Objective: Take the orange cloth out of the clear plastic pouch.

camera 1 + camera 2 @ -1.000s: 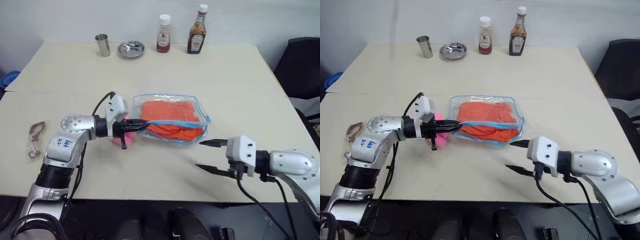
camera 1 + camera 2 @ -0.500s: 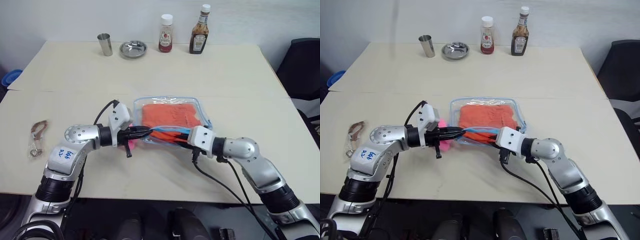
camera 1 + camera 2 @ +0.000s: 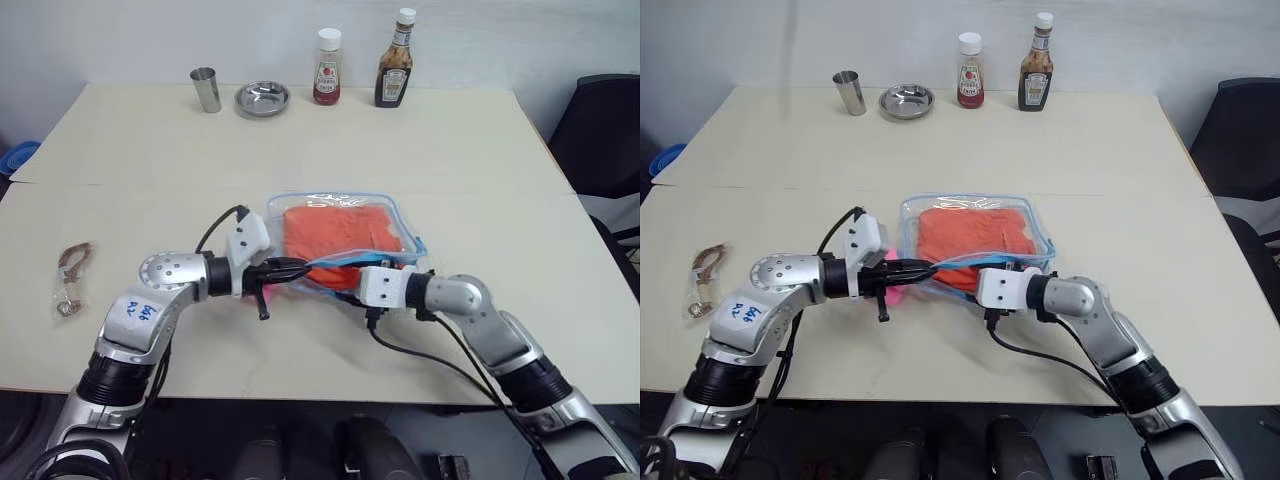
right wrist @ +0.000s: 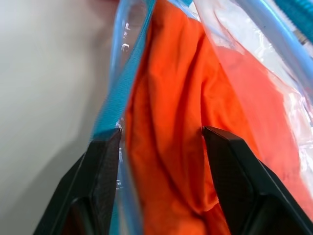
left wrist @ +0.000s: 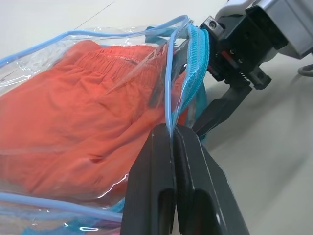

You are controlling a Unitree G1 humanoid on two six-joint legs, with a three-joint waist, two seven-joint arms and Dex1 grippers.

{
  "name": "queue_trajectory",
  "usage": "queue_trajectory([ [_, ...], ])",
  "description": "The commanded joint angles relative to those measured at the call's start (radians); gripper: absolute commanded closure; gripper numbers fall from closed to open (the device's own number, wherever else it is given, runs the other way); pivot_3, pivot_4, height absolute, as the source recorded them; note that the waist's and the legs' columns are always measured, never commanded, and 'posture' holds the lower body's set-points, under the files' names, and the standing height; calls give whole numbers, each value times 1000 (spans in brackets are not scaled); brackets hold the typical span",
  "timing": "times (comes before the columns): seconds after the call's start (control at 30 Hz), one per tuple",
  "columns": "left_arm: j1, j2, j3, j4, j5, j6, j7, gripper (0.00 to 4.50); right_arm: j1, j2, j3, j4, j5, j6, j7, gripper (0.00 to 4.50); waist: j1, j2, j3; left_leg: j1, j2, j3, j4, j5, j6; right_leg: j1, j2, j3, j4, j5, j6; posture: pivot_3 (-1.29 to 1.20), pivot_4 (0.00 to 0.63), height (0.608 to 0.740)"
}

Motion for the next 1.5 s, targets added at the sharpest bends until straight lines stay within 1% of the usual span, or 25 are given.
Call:
queue_trajectory([
  [0.03,-8,-6,-6,-54,-4,-20,-4,4500,-26,5,4,17,-42,-50,-20,1759,1,0,0,0,0,0,0,0,0,0,0,0,0,0,0,0,150,740],
  [0.3,-6,-12,-10,-64,-8,-18,0,4500,-73,0,60,118,-174,-169,-47,1759,-3,0,0,0,0,0,0,0,0,0,0,0,0,0,0,0,150,740],
  [0.4,-17,-17,-6,-52,-5,-19,6,4500,-87,19,71,165,-172,-158,-26,2329,-5,0,0,0,0,0,0,0,0,0,0,0,0,0,0,0,150,740],
  [0.5,-23,-19,-3,-44,-3,-20,10,4500,-94,14,79,191,-178,-177,-7,3309,-5,0,0,0,0,0,0,0,0,0,0,0,0,0,0,0,150,740],
  [0.57,-28,-22,4,-37,-6,-17,17,4500,-95,7,76,200,-173,-190,6,4071,-5,0,0,0,0,0,0,0,0,0,0,0,0,0,0,0,150,740],
  [0.6,-30,-24,9,-33,-9,-14,22,4500,-94,0,75,204,-173,-198,13,4324,-5,0,0,0,0,0,0,0,0,0,0,0,0,0,0,0,150,740],
  [0.63,-31,-28,13,-30,-12,-8,28,4500,-91,-8,74,205,-173,-207,20,4468,-4,0,0,0,0,0,0,0,0,0,0,0,0,0,0,0,150,740],
  [0.77,-47,-55,38,-10,-32,28,65,4500,-79,-61,97,184,-202,-279,54,4468,0,0,0,0,0,0,0,0,0,1,0,0,0,0,0,0,150,740],
  [0.9,-74,-76,31,40,14,17,116,4500,-61,-112,109,139,-221,-366,78,4468,4,-1,-1,0,-1,0,1,0,0,1,-1,0,-1,0,0,0,150,740],
  [1.03,-96,-59,-23,152,159,-107,167,4500,-34,-168,75,58,-125,-432,136,4468,3,-1,-1,1,0,0,1,0,0,1,0,0,0,0,0,0,150,740],
  [1.13,-112,-62,-45,221,225,-182,191,4500,-8,-240,69,-1,-26,-535,213,4468,3,-1,-1,1,0,0,1,0,0,1,0,0,-1,0,0,0,150,740],
  [1.23,-142,-81,-38,283,267,-203,240,4500,32,-320,81,-28,32,-640,279,4468,4,-1,-1,1,0,0,1,0,0,1,0,0,0,0,0,0,150,740],
  [1.37,-183,-110,-20,350,279,-202,280,4500,70,-384,83,-25,37,-719,319,4468,3,-1,-1,1,0,0,1,0,0,2,0,0,-1,0,0,0,150,740],
  [1.5,-203,-89,-20,415,322,-221,303,4500,116,-460,55,-20,43,-755,342,4468,3,-1,-1,2,0,0,1,0,0,2,0,0,0,0,0,0,150,740],
])
